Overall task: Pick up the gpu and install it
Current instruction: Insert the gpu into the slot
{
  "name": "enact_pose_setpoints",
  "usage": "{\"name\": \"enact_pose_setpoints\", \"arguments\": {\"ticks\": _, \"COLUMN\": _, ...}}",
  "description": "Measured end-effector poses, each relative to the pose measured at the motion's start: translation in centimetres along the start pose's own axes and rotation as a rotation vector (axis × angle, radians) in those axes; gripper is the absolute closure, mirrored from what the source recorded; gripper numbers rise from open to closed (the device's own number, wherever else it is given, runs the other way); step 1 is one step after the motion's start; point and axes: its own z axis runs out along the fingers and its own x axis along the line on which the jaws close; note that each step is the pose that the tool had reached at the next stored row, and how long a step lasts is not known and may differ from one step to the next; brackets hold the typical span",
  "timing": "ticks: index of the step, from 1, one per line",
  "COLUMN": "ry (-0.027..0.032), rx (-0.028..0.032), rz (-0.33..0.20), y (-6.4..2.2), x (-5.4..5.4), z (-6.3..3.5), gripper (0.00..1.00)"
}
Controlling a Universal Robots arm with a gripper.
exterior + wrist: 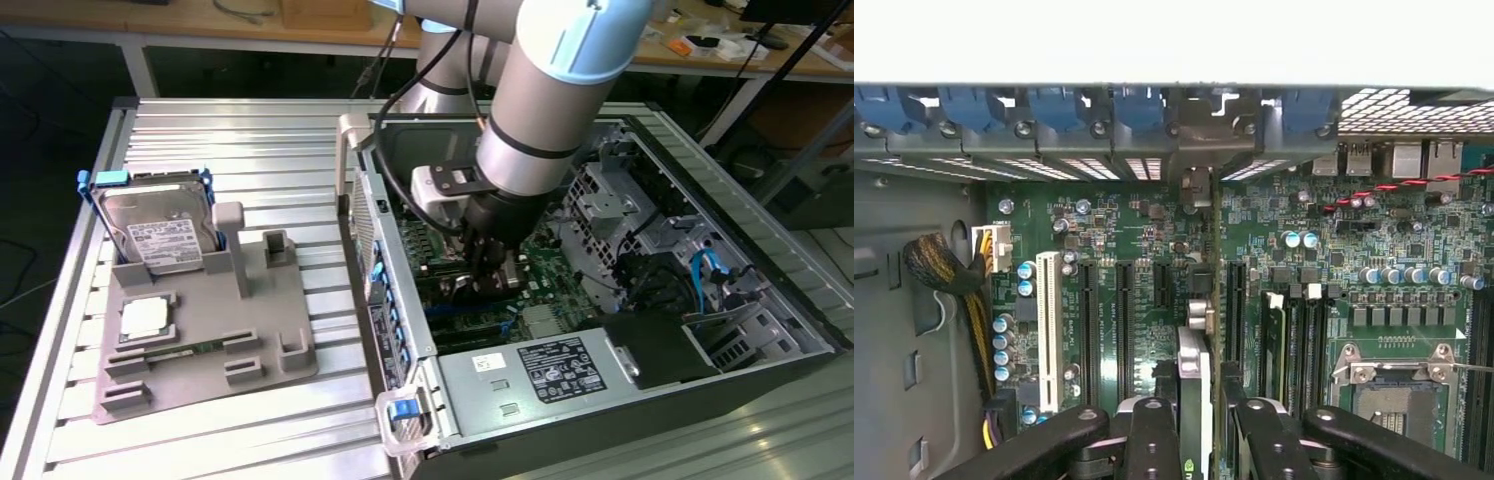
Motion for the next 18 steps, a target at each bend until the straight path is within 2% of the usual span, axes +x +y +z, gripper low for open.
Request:
{"name": "enact_pose_setpoints", "arguments": {"ticks": 7, "ry": -0.0043, "rx": -0.0001, "rz": 0.000, "y": 0.28, "x": 0.00, "z": 0.06, "gripper": 0.73}}
{"name": "enact_pose_setpoints", "arguments": {"ticks": 18, "ry": -0.0045, "rx": 0.0000, "rz": 0.000, "y": 0.28, "x": 0.00, "z": 0.22, "gripper": 0.73}}
